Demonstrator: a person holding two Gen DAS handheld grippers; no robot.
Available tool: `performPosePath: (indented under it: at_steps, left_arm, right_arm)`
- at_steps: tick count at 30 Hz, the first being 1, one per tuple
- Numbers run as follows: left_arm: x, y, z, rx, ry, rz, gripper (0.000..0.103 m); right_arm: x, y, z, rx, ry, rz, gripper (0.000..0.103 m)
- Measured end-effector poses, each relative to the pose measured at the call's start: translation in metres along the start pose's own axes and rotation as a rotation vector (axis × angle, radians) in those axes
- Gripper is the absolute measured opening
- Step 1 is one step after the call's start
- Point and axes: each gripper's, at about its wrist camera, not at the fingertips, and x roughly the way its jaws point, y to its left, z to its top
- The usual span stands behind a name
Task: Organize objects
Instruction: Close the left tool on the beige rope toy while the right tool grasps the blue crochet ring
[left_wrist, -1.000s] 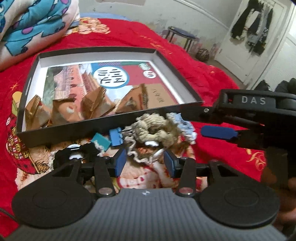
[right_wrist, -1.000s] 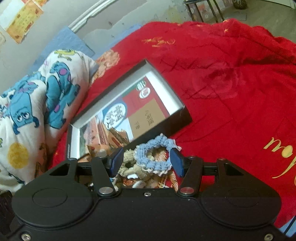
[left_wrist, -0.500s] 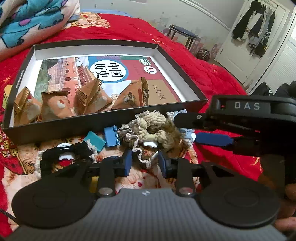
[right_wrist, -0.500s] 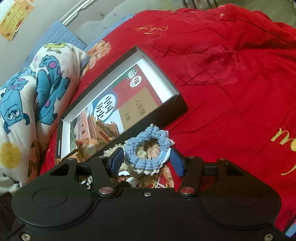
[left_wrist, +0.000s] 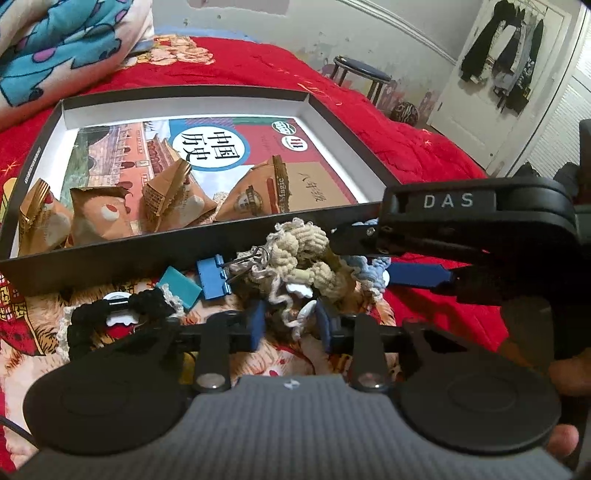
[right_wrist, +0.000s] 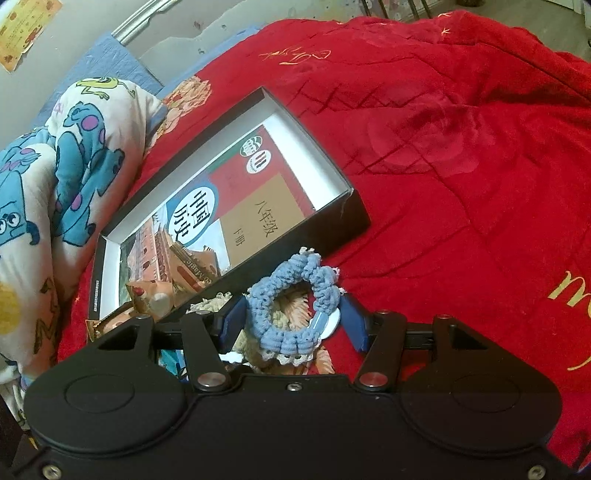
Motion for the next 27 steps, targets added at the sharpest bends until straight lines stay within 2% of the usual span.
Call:
performPosePath:
  at_steps: [3, 8, 12, 21, 27]
  left_arm:
    - [-0.002, -0.001, 0.001, -0.006, 0.010, -0.003, 0.020]
    - [-0.005, -0.002, 0.001, 0.004, 0.005, 0.015, 0.016]
    - [-0.009, -0.004, -0.001, 0.022, -0.004, 0.029, 0.014]
    - [-0.022, -0.006, -0.001, 0.025, -0.012, 0.052, 0.011]
    - [-0.036, -0.013, 0.000, 0.077, -0.064, 0.075, 0.011]
  right_arm:
    - [0.000, -0.002, 0.000, 0.007, 0.001, 0.004, 0.054]
    - [0.000, -0.004, 0.002, 0.022, 0.011, 0.018, 0.035]
    - [-0.002, -0.005, 0.001, 0.027, 0.000, 0.017, 0.028]
    - [-0.011, -0.005, 0.003, 0.034, -0.043, 0.050, 0.026]
    - [-0.021, 0.000, 0.005, 0.025, -0.091, 0.097, 0.026]
